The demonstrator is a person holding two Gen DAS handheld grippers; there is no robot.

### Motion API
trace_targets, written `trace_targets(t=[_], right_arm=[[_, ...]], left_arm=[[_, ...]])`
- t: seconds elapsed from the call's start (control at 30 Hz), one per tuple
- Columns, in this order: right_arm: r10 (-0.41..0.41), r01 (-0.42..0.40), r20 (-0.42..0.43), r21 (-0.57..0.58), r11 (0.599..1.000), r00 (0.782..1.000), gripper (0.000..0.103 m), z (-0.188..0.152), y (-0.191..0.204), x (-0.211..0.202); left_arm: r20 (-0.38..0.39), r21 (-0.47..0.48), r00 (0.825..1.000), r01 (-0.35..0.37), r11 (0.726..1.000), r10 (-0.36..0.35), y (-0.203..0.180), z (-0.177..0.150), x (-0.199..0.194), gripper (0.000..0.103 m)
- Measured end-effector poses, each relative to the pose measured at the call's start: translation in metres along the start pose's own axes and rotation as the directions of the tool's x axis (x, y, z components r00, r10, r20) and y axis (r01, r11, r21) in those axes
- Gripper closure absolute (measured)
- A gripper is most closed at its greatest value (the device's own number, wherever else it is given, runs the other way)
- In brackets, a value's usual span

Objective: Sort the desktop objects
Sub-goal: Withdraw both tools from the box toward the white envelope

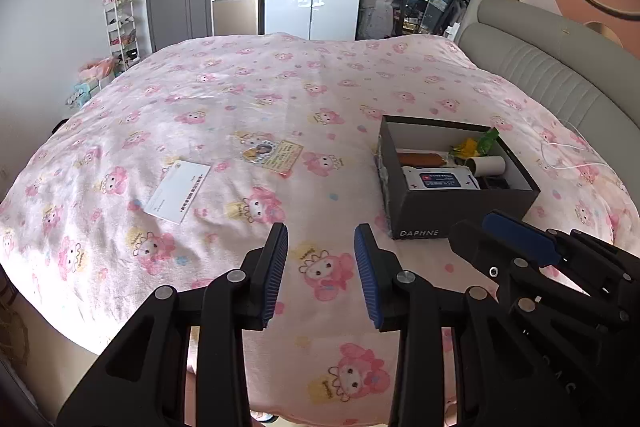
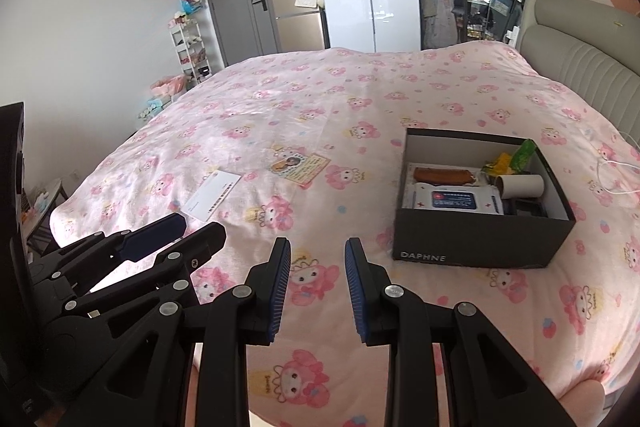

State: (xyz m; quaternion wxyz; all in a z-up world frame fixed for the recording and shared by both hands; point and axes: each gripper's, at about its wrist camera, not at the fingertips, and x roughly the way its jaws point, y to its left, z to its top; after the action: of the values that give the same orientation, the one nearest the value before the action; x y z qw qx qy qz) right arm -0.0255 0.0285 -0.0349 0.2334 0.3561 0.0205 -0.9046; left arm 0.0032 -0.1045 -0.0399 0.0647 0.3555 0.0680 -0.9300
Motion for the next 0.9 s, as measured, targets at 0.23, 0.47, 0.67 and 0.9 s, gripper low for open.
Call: trace_targets(t=[0.23,0.47,0.67,0.9], right_arm=[[0.042,-0.042,-0.006,-0.045,0.998,0.999,0.078,0.005,0.032,0.016],[0.1,-0.102,-0.021,-0.094,0.99,0.995,0.078,0.009,0.071,0.04],[0.182,-0.19,-0.076,-0.118,0.975,0.98,0.078,0.014,0.1,0.074],[0.205,-0.225,-0.125,-0.174,0.959,0.971,0.078,0.026,0.131,0.119]], left_arm=[[0.001,-0.053,0.999,-0.05,0.997,0.05,0.037,-0.003,-0.001,0.068],[-0.014,-0.125,0.995,-0.103,0.987,0.102,0.083,-0.009,0.004,0.068],[-0.033,-0.187,0.99,-0.138,0.973,0.134,0.123,-0.015,0.017,0.068],[-0.058,-0.259,0.987,-0.158,0.953,0.148,0.168,-0.013,0.048,0.068]])
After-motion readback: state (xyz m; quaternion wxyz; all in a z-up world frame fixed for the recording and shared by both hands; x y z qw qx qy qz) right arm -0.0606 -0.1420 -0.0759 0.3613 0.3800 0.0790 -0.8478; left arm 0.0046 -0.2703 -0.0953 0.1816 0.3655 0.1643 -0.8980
